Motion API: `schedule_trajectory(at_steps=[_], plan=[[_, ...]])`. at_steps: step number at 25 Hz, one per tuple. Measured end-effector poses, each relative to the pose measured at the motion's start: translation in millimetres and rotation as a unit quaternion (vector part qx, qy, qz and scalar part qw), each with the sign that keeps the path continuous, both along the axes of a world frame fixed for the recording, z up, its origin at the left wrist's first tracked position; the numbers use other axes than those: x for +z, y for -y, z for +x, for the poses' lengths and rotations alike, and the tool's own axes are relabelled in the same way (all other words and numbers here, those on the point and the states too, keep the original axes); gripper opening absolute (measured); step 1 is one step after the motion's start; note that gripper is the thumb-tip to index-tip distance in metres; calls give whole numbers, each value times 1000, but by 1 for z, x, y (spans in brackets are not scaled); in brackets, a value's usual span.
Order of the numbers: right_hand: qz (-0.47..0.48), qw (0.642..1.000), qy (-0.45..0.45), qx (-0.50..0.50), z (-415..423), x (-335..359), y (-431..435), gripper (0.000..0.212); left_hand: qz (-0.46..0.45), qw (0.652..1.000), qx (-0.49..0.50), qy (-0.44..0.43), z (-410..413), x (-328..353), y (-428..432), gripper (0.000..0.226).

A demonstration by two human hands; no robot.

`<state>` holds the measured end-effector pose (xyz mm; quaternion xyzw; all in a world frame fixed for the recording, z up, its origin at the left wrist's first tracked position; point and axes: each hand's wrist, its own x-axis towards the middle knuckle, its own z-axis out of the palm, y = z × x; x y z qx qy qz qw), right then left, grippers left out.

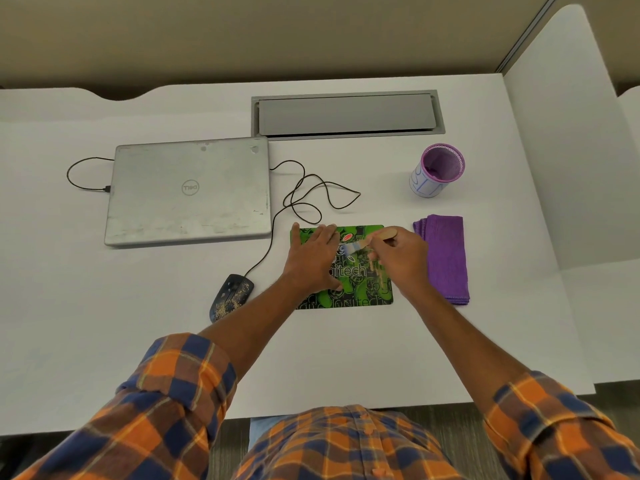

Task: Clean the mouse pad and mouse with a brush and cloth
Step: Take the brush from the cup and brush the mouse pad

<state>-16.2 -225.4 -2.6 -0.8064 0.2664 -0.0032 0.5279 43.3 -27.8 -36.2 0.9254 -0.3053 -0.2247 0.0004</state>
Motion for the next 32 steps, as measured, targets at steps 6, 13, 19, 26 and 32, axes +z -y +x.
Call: schedule_trajectory(at_steps=[6,13,19,26,32], plan=[[-16,999,-4,-52,-4,4,37,15,-1,1000,0,-1,-1,0,-1,129],[-14,999,-1,41,9,2,5,12,3,1000,0,-4,0,3,0,128],[-33,999,-5,-22,14,1,34,15,6,1000,-1,-4,-1,4,-1,128],[55,997,19,-55,16,5,46,8,10,1000,-6,-3,-1,7,-1,128],[-52,993,70,80,28,7,53,10,8,1000,-4,-3,-2,8,0,127]])
